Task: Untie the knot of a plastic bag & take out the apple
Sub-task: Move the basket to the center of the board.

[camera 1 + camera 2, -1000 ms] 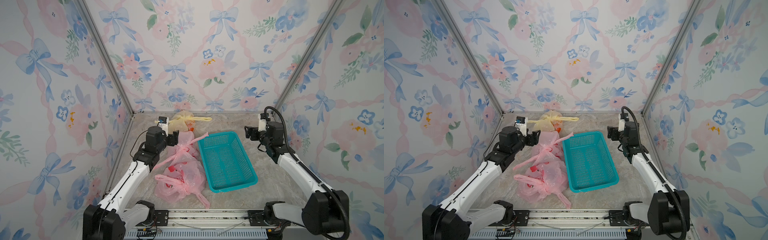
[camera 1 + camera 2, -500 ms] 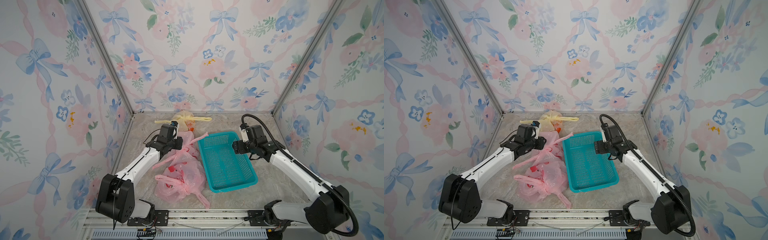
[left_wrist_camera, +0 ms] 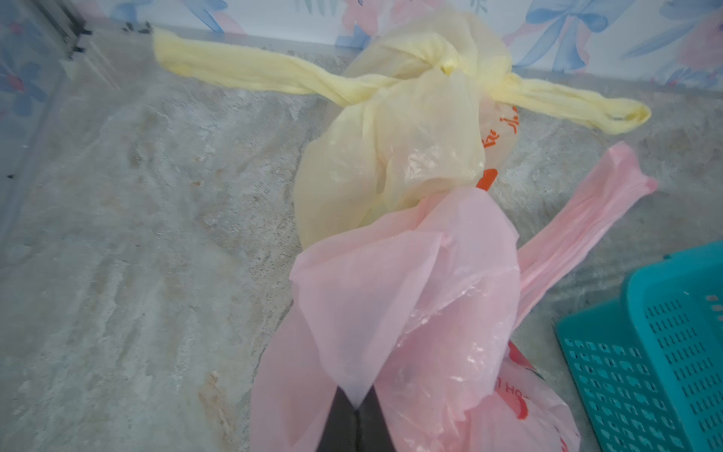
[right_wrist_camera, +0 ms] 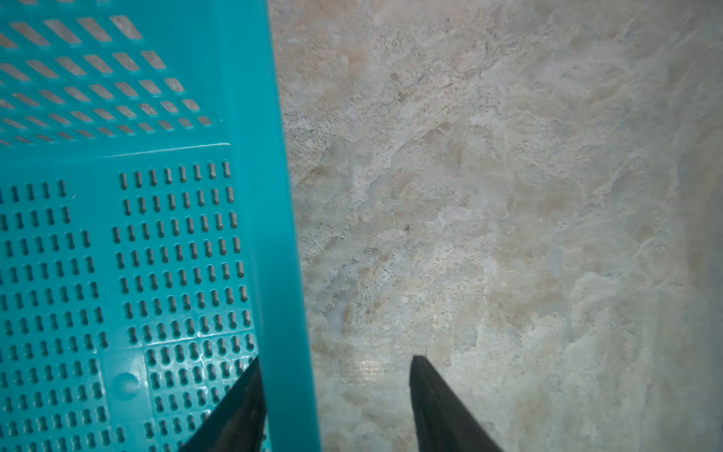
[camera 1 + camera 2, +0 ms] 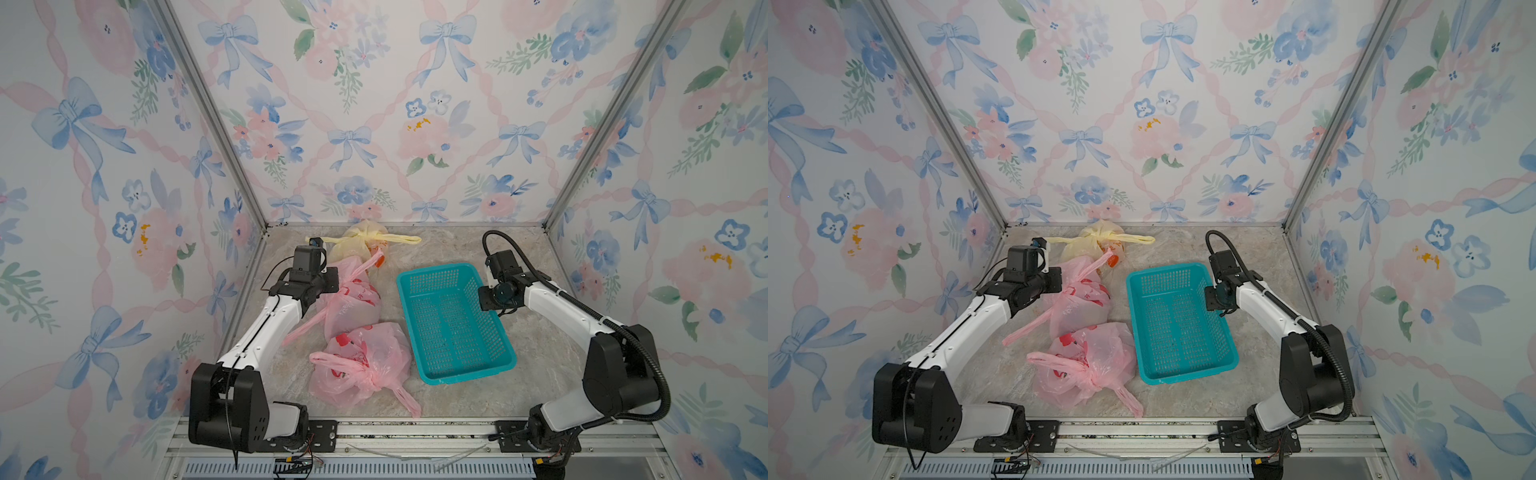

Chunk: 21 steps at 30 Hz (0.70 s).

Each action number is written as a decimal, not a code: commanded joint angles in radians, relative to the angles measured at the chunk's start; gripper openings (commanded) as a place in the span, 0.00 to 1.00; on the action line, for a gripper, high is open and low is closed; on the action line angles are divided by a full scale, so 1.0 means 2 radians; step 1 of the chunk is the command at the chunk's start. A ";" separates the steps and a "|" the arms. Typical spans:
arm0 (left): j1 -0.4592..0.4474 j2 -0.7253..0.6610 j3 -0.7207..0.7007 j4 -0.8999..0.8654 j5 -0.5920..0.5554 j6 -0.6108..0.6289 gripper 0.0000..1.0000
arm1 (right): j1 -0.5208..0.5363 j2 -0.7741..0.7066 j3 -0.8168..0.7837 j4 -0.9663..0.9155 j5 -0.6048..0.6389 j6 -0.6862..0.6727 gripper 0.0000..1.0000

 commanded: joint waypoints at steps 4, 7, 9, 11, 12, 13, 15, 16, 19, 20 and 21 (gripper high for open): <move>0.030 -0.032 0.004 -0.003 -0.035 0.007 0.00 | -0.011 0.030 0.048 0.032 -0.001 -0.003 0.46; 0.046 -0.041 -0.007 -0.008 -0.054 0.000 0.00 | -0.026 0.065 0.074 0.046 -0.003 -0.007 0.38; 0.054 -0.049 -0.014 -0.008 -0.055 -0.002 0.00 | -0.033 0.086 0.088 0.057 -0.006 -0.010 0.35; 0.057 -0.054 -0.019 -0.010 -0.060 -0.002 0.00 | -0.041 0.103 0.102 0.062 -0.011 -0.012 0.32; 0.059 -0.056 -0.021 -0.013 -0.064 -0.001 0.00 | -0.045 0.112 0.110 0.066 -0.014 -0.013 0.31; 0.060 -0.058 -0.022 -0.016 -0.065 -0.002 0.00 | -0.048 0.116 0.116 0.067 -0.017 -0.012 0.30; 0.061 -0.060 -0.023 -0.020 -0.071 -0.001 0.00 | -0.051 0.123 0.130 0.066 -0.026 -0.014 0.30; 0.062 -0.063 -0.024 -0.022 -0.070 -0.002 0.00 | -0.051 0.123 0.133 0.065 -0.036 -0.018 0.32; 0.062 -0.075 -0.024 -0.025 -0.056 -0.008 0.23 | -0.036 0.086 0.123 0.075 -0.066 -0.028 0.54; 0.062 -0.081 -0.026 -0.025 -0.051 -0.011 0.30 | -0.028 0.065 0.114 0.080 -0.066 -0.034 0.60; 0.062 -0.087 -0.028 -0.025 -0.048 -0.012 0.37 | -0.014 0.035 0.105 0.081 -0.066 -0.043 0.66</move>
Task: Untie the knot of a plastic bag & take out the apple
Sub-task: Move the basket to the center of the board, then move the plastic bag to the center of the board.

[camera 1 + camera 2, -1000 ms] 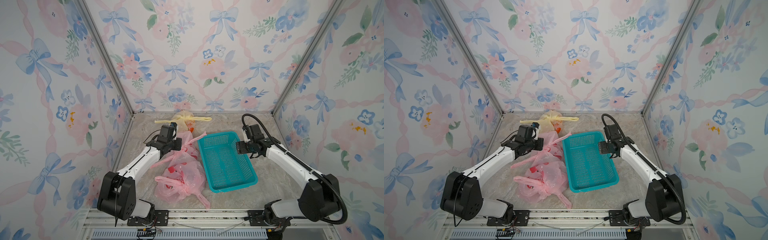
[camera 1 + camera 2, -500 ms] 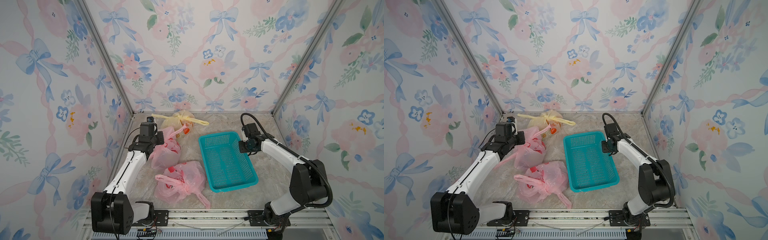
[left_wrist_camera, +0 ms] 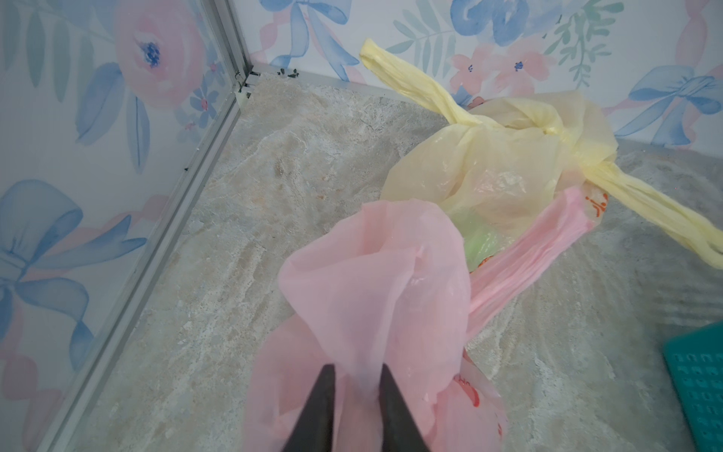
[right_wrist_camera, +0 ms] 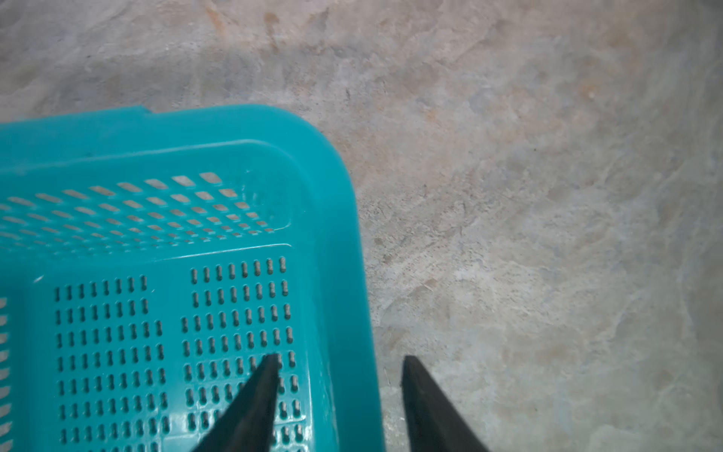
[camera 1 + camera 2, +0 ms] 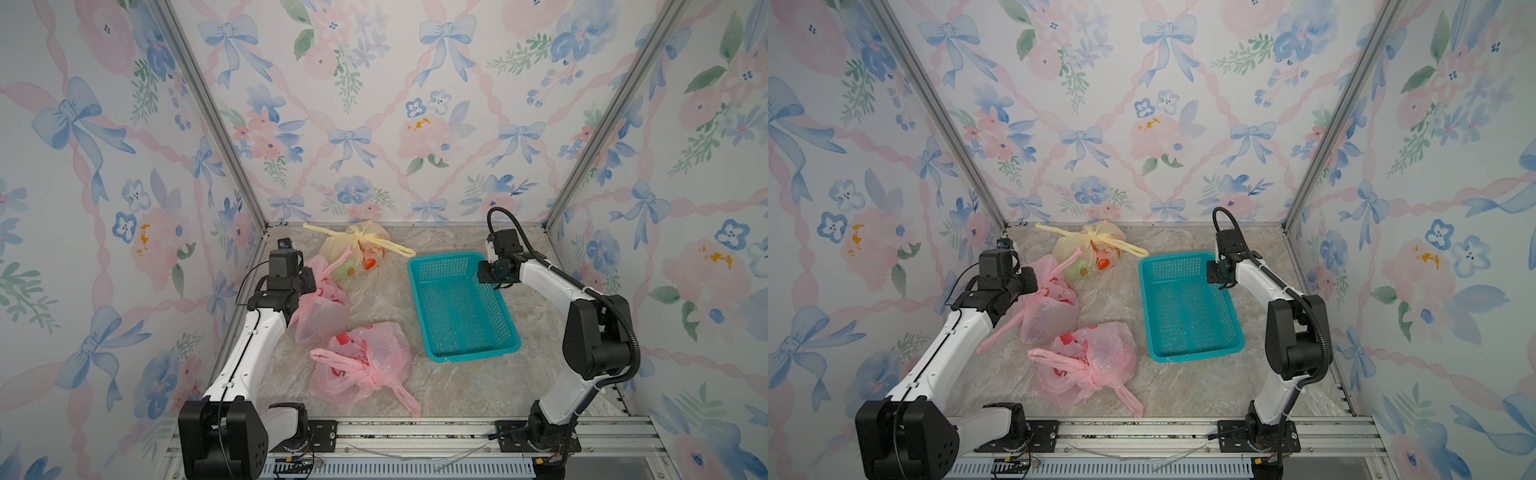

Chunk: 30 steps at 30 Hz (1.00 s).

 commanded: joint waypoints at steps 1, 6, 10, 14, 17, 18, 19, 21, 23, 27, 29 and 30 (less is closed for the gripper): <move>0.004 -0.028 -0.009 -0.004 0.012 -0.004 0.40 | 0.040 -0.092 -0.015 0.011 -0.025 -0.026 0.69; -0.001 -0.073 -0.016 -0.010 0.035 -0.015 0.45 | 0.124 -0.193 -0.033 -0.018 -0.069 -0.048 0.76; -0.033 -0.131 -0.034 -0.010 0.032 -0.028 0.45 | 0.224 -0.236 -0.038 -0.049 -0.077 -0.045 0.76; -0.092 -0.173 -0.040 -0.028 -0.007 -0.036 0.46 | 0.317 -0.243 -0.047 -0.073 -0.063 -0.014 0.76; -0.127 -0.196 -0.041 -0.041 -0.025 -0.048 0.45 | 0.371 -0.236 -0.060 -0.081 -0.048 0.019 0.76; -0.135 -0.202 -0.046 -0.041 -0.020 -0.053 0.45 | 0.386 -0.232 -0.064 -0.082 -0.047 0.031 0.76; -0.142 -0.208 -0.051 -0.041 -0.018 -0.058 0.45 | 0.402 -0.227 -0.068 -0.081 -0.046 0.042 0.76; -0.152 -0.215 -0.066 -0.041 -0.021 -0.063 0.44 | 0.428 -0.216 -0.073 -0.077 -0.038 0.060 0.76; -0.156 -0.218 -0.077 -0.042 -0.022 -0.065 0.44 | 0.449 -0.202 -0.072 -0.077 -0.029 0.074 0.77; -0.156 -0.219 -0.083 -0.042 -0.024 -0.062 0.44 | 0.465 -0.172 -0.066 -0.062 -0.025 0.099 0.78; -0.157 -0.220 -0.082 -0.043 -0.023 -0.059 0.45 | 0.465 -0.157 -0.061 -0.057 -0.021 0.104 0.78; -0.156 -0.220 -0.083 -0.044 -0.022 -0.058 0.45 | 0.465 -0.150 -0.056 -0.059 -0.016 0.107 0.78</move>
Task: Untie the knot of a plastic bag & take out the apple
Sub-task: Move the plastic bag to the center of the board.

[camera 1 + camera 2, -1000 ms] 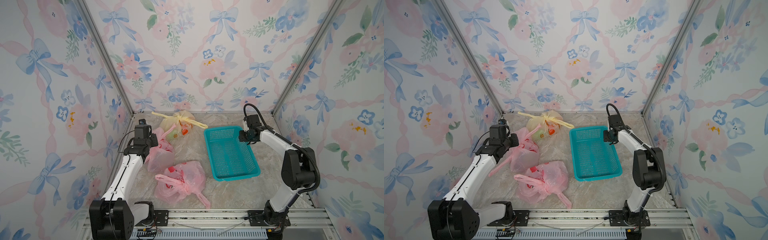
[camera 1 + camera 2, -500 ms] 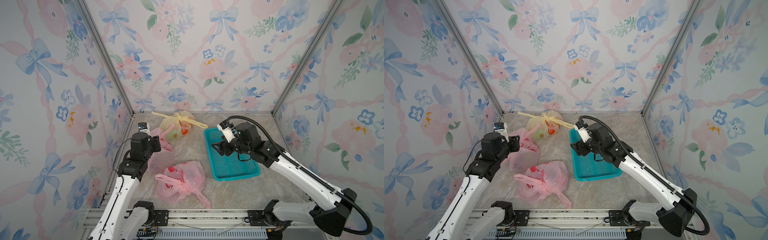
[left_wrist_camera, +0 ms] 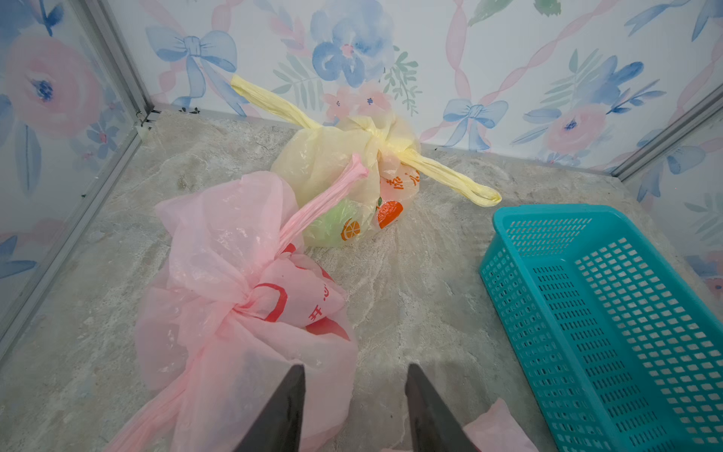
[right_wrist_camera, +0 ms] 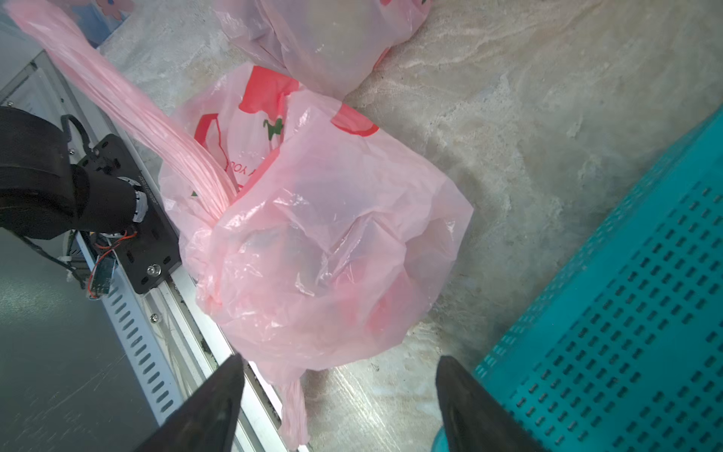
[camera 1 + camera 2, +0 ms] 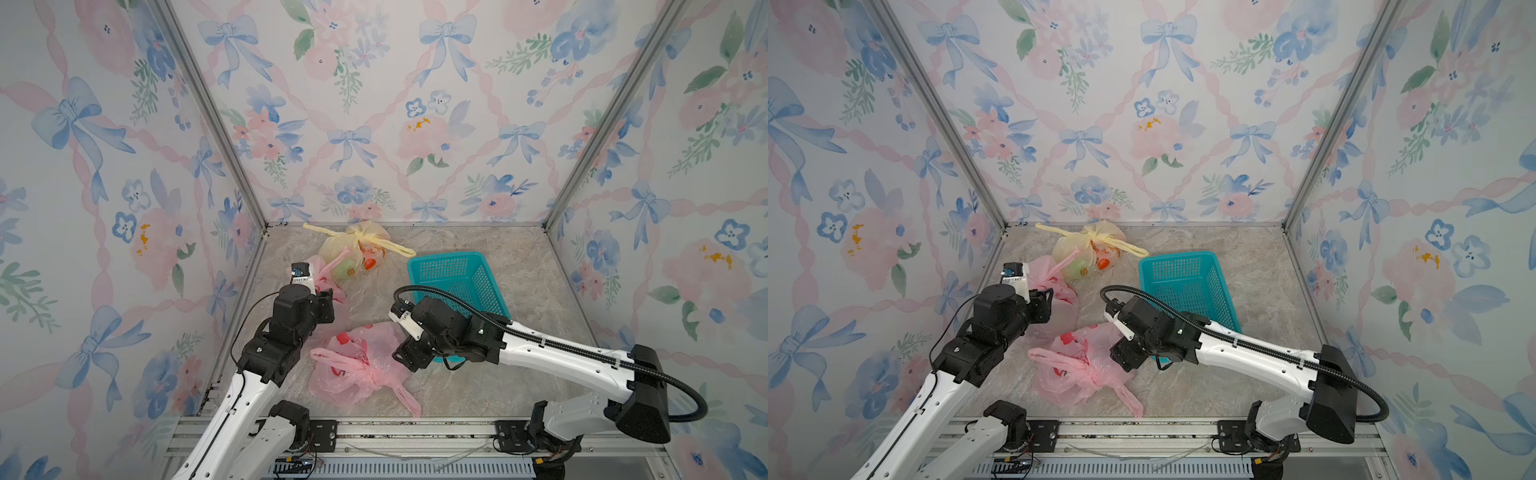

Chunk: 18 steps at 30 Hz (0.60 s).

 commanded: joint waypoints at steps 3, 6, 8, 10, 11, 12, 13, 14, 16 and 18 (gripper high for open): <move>-0.002 -0.006 -0.009 -0.004 -0.007 -0.001 0.44 | 0.004 0.029 0.025 -0.006 0.027 0.028 0.78; -0.002 -0.004 -0.017 -0.007 -0.008 -0.002 0.43 | 0.004 0.041 0.028 -0.002 0.012 0.030 0.78; -0.002 -0.005 -0.018 -0.006 -0.007 -0.005 0.43 | 0.005 0.046 0.029 0.010 -0.017 0.034 0.78; -0.002 -0.003 -0.018 -0.006 -0.010 -0.006 0.44 | 0.008 0.051 0.028 0.030 -0.051 0.038 0.77; -0.002 -0.002 -0.018 -0.006 -0.011 -0.006 0.44 | 0.011 0.052 0.028 0.036 -0.062 0.037 0.77; -0.002 0.000 -0.018 -0.006 -0.011 -0.007 0.43 | 0.015 0.055 0.030 0.039 -0.069 0.036 0.78; -0.002 0.002 -0.018 -0.007 -0.010 -0.007 0.44 | 0.020 0.059 0.033 0.039 -0.076 0.032 0.77; -0.002 0.003 -0.018 -0.006 -0.011 -0.007 0.44 | 0.024 0.062 0.036 0.038 -0.079 0.029 0.77; -0.002 0.009 -0.018 -0.006 -0.011 -0.007 0.44 | 0.034 0.075 0.045 0.030 -0.079 0.021 0.78; -0.002 0.012 -0.018 -0.005 -0.011 -0.008 0.44 | 0.040 0.094 0.056 0.014 -0.068 0.015 0.76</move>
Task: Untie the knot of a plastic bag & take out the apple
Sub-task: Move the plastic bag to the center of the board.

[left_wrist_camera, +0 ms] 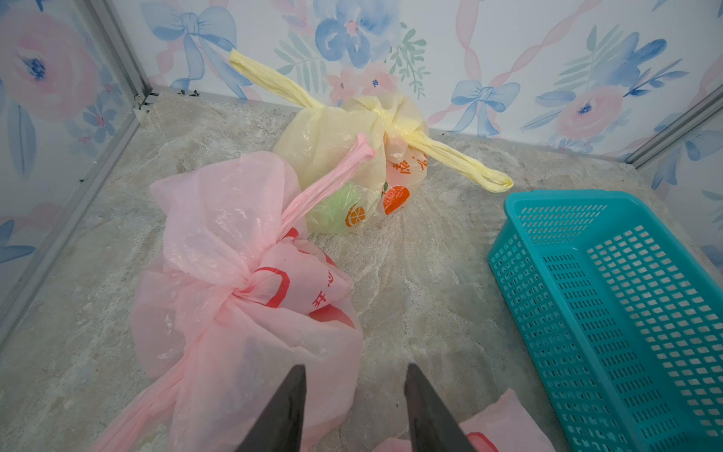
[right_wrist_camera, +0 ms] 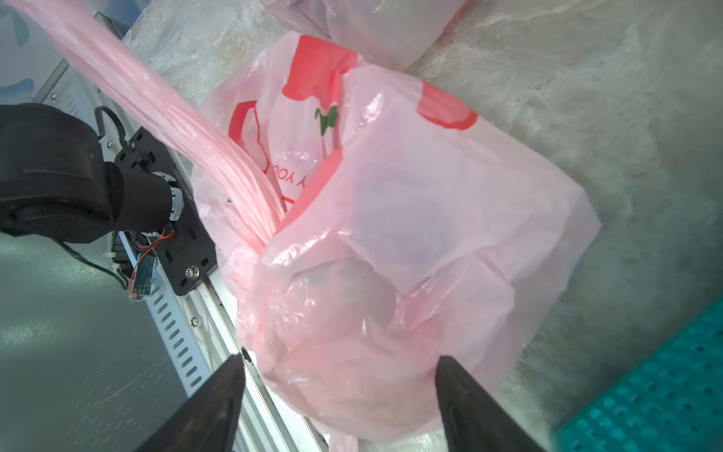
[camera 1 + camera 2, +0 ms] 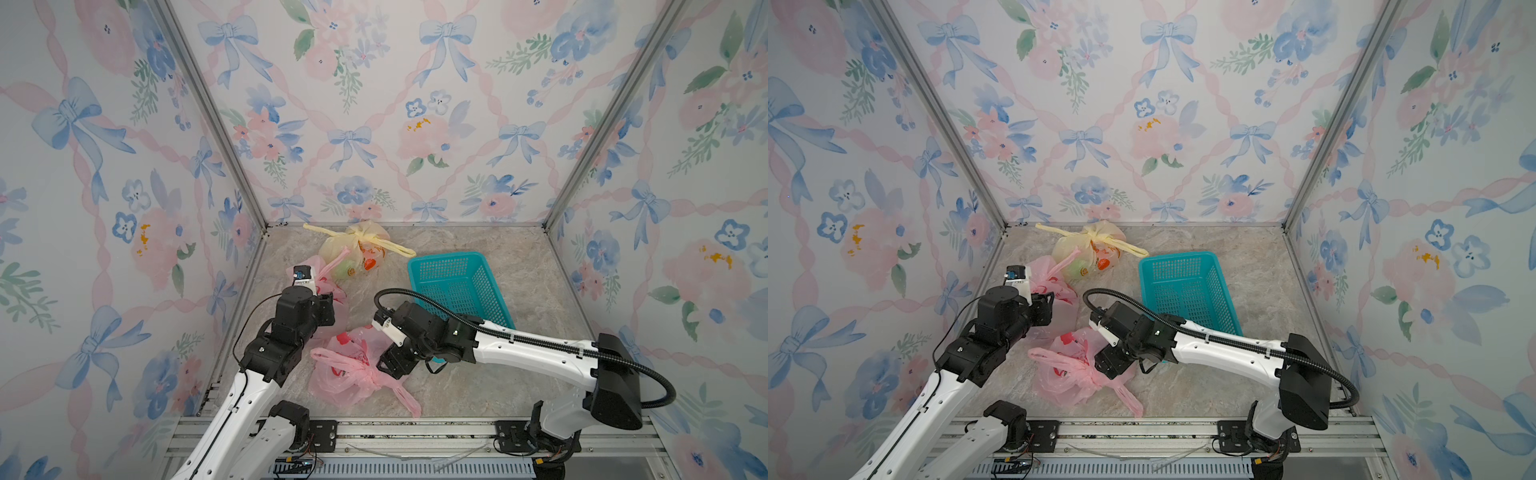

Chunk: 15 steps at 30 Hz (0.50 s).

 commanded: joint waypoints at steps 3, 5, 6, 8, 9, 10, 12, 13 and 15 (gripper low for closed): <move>-0.001 0.007 -0.005 -0.002 -0.011 -0.006 0.44 | 0.015 0.051 0.041 -0.033 0.011 -0.014 0.62; -0.002 0.008 -0.005 -0.002 -0.011 -0.005 0.43 | 0.015 0.062 0.051 -0.037 0.021 -0.017 0.46; -0.002 0.009 -0.005 -0.002 -0.012 -0.005 0.43 | 0.014 0.066 0.057 -0.040 0.026 -0.021 0.37; -0.002 0.012 -0.005 -0.002 -0.011 -0.004 0.43 | 0.011 0.068 0.067 -0.041 0.035 -0.028 0.19; -0.003 0.015 -0.004 -0.002 -0.010 -0.004 0.42 | 0.008 0.067 0.072 -0.040 0.038 -0.031 0.08; -0.003 0.019 -0.002 -0.002 -0.007 -0.003 0.42 | 0.002 0.065 0.077 -0.038 0.041 -0.032 0.00; -0.006 0.029 0.003 -0.001 -0.004 -0.003 0.40 | -0.013 0.061 0.083 -0.029 0.039 -0.031 0.00; -0.008 0.033 0.007 0.000 -0.001 0.000 0.40 | -0.024 0.057 0.085 -0.024 0.036 -0.029 0.00; -0.018 0.041 0.016 0.002 0.003 0.007 0.39 | -0.048 0.050 0.089 -0.017 0.029 -0.020 0.00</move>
